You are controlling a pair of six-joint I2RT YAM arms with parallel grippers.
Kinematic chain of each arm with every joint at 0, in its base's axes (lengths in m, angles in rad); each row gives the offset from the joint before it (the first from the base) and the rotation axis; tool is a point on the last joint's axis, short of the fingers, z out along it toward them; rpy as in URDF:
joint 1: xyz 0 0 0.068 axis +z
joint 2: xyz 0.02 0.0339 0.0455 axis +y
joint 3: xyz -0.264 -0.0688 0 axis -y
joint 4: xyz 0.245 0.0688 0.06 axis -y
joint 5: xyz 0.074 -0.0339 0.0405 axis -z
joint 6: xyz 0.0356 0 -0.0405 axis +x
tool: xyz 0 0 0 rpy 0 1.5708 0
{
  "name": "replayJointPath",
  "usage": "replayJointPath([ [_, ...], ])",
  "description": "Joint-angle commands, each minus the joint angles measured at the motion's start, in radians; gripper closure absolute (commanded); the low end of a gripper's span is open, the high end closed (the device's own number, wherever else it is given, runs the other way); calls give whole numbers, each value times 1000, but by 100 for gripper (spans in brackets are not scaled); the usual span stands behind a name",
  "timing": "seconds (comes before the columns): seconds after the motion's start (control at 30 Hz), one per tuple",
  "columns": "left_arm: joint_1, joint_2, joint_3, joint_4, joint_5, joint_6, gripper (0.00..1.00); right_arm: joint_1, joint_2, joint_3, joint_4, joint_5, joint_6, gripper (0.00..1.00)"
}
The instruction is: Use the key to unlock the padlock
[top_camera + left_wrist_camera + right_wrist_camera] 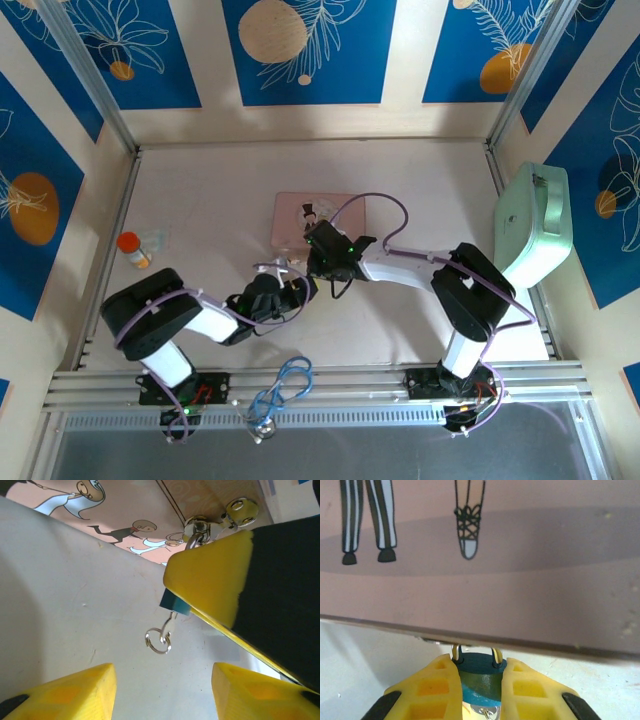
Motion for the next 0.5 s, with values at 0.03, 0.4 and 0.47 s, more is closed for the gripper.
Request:
replayJointPath([
  [0.03, -34, -114, 42, -302, -125, 7, 57, -5, 25, 22, -64, -43, -10, 93],
  [0.4, -29, -16, 7, -33, -101, -5, 77, -10, 32, 32, -67, -112, 6, 93],
  [0.47, -20, 39, -2, 73, -79, -22, 76, -12, 30, 31, -65, -119, 8, 93],
])
